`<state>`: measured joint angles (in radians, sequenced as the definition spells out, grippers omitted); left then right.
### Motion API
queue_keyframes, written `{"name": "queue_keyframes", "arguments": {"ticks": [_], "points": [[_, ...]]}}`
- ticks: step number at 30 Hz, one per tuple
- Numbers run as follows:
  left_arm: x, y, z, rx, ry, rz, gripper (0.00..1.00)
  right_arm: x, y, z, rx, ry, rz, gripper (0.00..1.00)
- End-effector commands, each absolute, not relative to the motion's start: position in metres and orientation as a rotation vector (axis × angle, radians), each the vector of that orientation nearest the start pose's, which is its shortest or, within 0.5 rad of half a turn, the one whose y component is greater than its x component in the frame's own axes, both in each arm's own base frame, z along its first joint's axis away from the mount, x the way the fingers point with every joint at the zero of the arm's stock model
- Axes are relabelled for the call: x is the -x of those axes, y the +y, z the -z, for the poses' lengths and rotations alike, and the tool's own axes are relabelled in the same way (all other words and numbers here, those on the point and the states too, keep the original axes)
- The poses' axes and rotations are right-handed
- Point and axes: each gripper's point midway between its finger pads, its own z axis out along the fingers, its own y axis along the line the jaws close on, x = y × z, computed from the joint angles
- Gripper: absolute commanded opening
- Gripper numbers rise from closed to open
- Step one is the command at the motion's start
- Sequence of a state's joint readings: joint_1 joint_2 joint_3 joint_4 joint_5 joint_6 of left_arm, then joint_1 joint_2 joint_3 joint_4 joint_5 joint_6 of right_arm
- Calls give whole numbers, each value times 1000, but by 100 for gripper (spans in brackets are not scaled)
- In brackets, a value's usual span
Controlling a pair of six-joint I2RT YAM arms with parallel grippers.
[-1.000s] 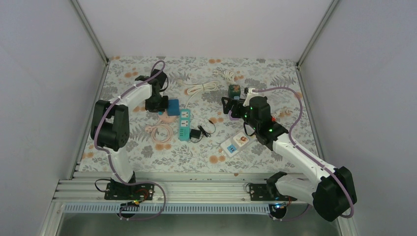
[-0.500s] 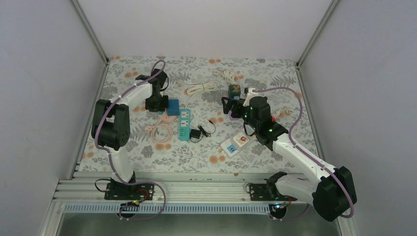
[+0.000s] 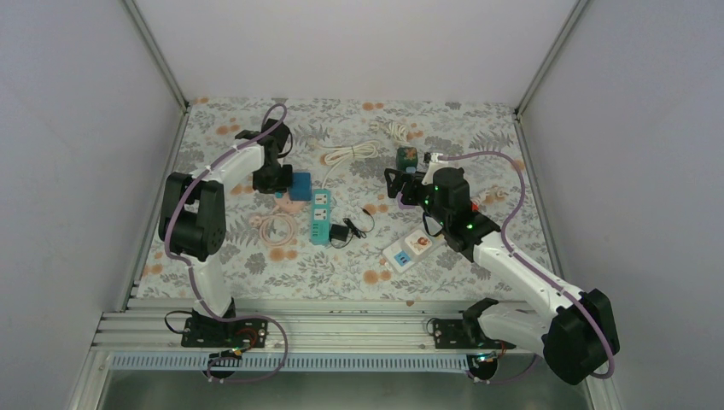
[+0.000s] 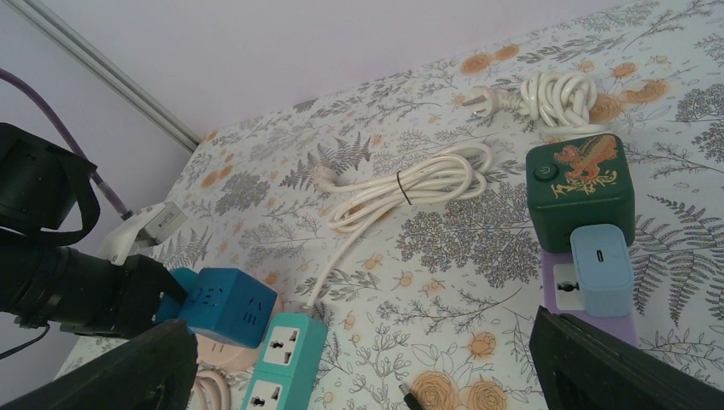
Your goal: Insert the plug
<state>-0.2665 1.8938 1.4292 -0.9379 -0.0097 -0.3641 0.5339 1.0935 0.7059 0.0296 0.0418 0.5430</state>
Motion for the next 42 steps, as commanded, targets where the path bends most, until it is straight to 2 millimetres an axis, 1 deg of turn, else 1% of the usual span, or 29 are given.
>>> {"name": "queue_keyframes", "arguments": {"ticks": [1,4,10,15,21,23,27,29,32,38,42], "points": [[-389,-100,-61,171,2931,39,2,-333,183,-226,-45,1967,-662,100],[-390,-99,-63,170,2925,33,2,-333,183,-226,-44,1967,-663,100],[-391,-107,-72,111,2909,54,2,-333,184,-225,-44,1969,-663,100],[-392,-102,-81,57,2886,-1,2,-333,184,-224,-43,1971,-669,100],[-392,-94,-81,10,2889,-76,2,-334,185,-224,-42,1969,-670,100],[-393,-97,-80,-5,2892,-55,2,-334,186,-224,-40,1970,-673,100],[-395,-96,-77,-3,2886,-61,2,-334,186,-223,-39,1974,-674,100],[-396,-102,-74,-14,2887,-21,2,-334,186,-222,-39,1976,-672,100],[-396,-102,-69,-10,2898,-22,2,-334,186,-222,-39,1976,-669,100],[-398,-101,-67,-9,2893,-37,2,-334,186,-221,-38,1979,-667,100],[-398,-101,-72,-14,2877,-29,2,-335,186,-220,-40,1981,-664,100]]}}
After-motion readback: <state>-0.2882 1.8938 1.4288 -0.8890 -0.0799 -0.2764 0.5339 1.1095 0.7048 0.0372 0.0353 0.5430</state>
